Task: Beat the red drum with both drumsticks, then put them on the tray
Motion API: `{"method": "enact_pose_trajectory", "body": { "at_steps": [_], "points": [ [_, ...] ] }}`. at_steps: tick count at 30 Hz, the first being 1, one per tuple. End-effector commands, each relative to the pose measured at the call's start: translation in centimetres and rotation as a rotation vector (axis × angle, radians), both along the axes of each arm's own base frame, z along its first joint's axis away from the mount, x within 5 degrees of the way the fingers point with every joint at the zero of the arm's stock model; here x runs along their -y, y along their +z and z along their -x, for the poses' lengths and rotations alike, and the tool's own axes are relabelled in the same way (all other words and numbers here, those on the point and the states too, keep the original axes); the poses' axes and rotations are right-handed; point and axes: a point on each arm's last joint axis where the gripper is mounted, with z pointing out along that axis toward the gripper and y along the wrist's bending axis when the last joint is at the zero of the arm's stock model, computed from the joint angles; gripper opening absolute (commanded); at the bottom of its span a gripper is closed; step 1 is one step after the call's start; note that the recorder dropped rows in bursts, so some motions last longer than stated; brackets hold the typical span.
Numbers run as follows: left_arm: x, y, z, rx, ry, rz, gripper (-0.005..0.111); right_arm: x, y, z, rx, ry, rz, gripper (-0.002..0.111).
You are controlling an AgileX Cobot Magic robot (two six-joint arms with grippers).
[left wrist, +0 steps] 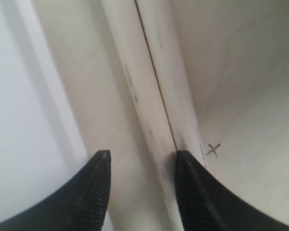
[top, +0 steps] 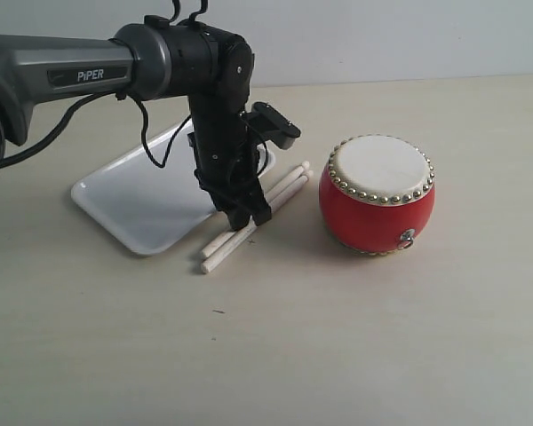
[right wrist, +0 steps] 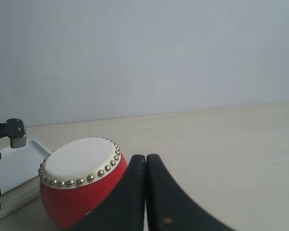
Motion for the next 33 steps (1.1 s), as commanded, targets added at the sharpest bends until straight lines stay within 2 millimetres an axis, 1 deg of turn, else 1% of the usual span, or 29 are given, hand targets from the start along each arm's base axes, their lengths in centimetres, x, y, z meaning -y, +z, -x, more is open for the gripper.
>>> {"method": "enact_pose_trajectory", "body": {
  "at_steps": [1,33],
  "points": [
    [-0.12,-1.06,0.21,-0.035,0.009,-0.028,0.044,0.0,-0.04,0.03,0.012,0.0,-0.001,0.0],
    [-0.07,-0.87,0.37,-0.049,0.018,-0.02,0.044,0.0,-0.04,0.03,0.012,0.0,-0.001,0.0]
  ]
}}
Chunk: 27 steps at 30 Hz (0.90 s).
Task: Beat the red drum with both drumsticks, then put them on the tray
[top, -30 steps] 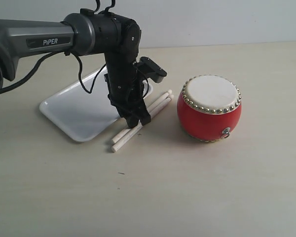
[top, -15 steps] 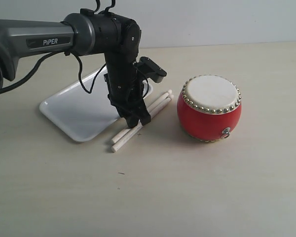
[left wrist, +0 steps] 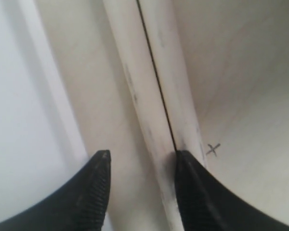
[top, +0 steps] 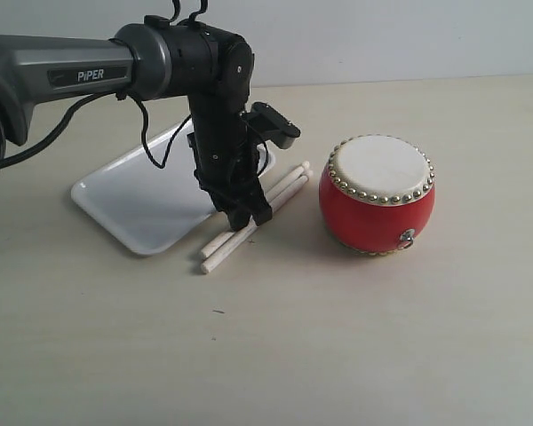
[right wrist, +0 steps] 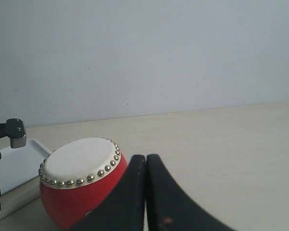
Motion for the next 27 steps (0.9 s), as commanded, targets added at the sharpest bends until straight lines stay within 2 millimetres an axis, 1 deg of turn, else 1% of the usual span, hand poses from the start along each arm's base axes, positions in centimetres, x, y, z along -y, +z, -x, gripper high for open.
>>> {"method": "enact_pose_trajectory", "body": {
  "at_steps": [1,9,16,27],
  "points": [
    [-0.1,-0.9,0.4,-0.048,0.012,-0.02,0.044,0.0,0.0,0.0,0.012,0.0,-0.001,0.0],
    [-0.1,-0.8,0.5,-0.056,0.011,-0.026,0.044,0.0,0.0,0.0,0.012,0.0,0.001,0.0],
    [0.0,0.3,0.5,-0.041,0.014,0.001,0.044,0.0,0.0,0.0,0.012,0.0,0.001,0.0],
    [0.0,0.3,0.6,-0.048,0.018,0.008,0.043,0.0,0.0,0.0,0.012,0.0,0.001,0.0]
  ]
}}
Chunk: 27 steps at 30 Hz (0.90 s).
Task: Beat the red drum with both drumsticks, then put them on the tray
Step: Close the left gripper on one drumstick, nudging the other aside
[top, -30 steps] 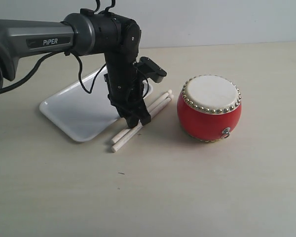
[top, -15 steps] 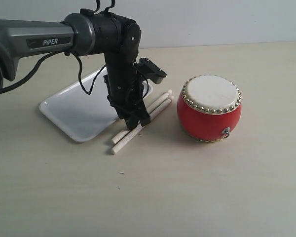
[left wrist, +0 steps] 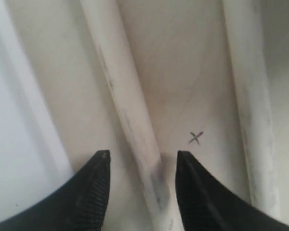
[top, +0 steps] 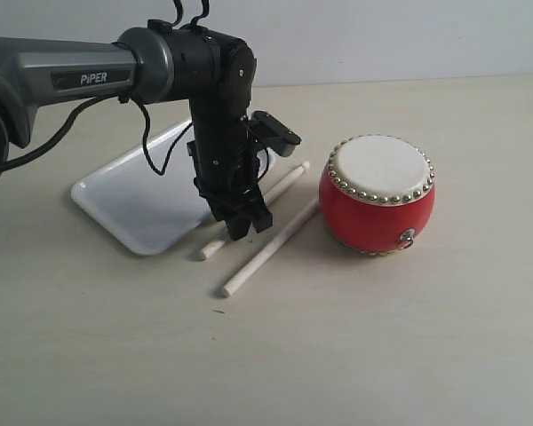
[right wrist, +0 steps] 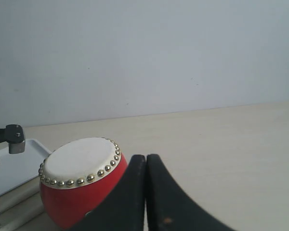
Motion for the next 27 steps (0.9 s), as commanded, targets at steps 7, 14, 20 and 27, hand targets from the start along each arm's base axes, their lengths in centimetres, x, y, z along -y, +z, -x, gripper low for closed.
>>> {"method": "enact_pose_trajectory", "body": {
  "at_steps": [7,14,20,27],
  "points": [
    [0.3,0.4,0.0,0.008,0.006,0.039,0.043,0.0,0.0,0.0,0.012,0.0,0.001,0.0],
    [0.4,-0.5,0.0,-0.005,0.006,0.029,0.043,0.0,0.0,0.0,0.012,0.0,0.001,0.0],
    [0.4,-0.7,0.0,-0.005,0.007,0.029,0.043,0.0,0.0,0.0,0.012,0.0,0.001,0.0],
    [0.4,-0.7,-0.1,0.0,0.007,0.033,0.043,0.0,0.0,0.0,0.012,0.0,0.001,0.0]
  ]
}}
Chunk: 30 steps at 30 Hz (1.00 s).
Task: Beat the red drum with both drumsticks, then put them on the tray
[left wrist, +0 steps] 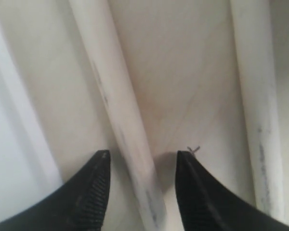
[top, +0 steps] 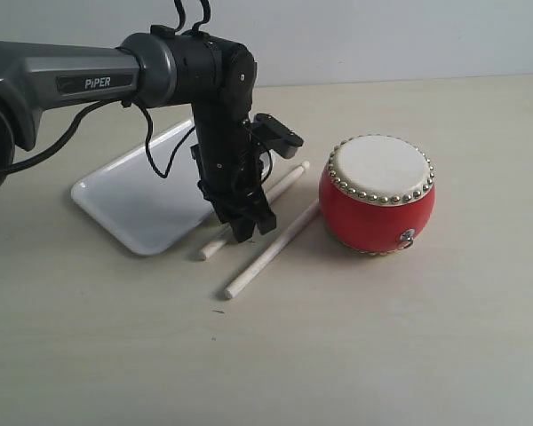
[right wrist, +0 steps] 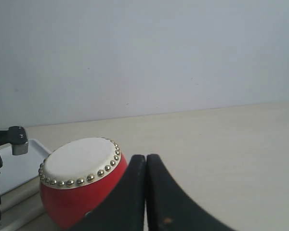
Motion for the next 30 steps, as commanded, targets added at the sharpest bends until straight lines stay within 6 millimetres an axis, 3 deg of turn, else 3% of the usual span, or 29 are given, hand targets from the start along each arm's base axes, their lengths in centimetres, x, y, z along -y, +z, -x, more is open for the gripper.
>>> {"method": "enact_pose_trajectory", "body": {
  "at_steps": [1,21,22,27,30],
  "points": [
    [0.1,-0.3,0.0,-0.001,0.001,0.008,0.043,0.0,0.0,0.0,0.012,0.0,0.001,0.0],
    [0.1,-0.8,0.0,-0.009,0.01,0.003,0.042,0.0,0.0,0.0,0.012,0.0,0.001,0.0],
    [0.1,-0.8,0.0,-0.009,0.01,0.003,0.04,0.0,0.0,0.0,0.012,0.0,0.001,0.0],
    [0.2,-0.1,0.0,0.005,0.01,0.014,0.0,0.0,0.0,0.0,0.012,0.0,0.001,0.0],
    [0.2,0.6,-0.1,0.022,0.018,0.027,0.0,0.0,0.0,0.0,0.012,0.0,0.001,0.0]
  ]
}}
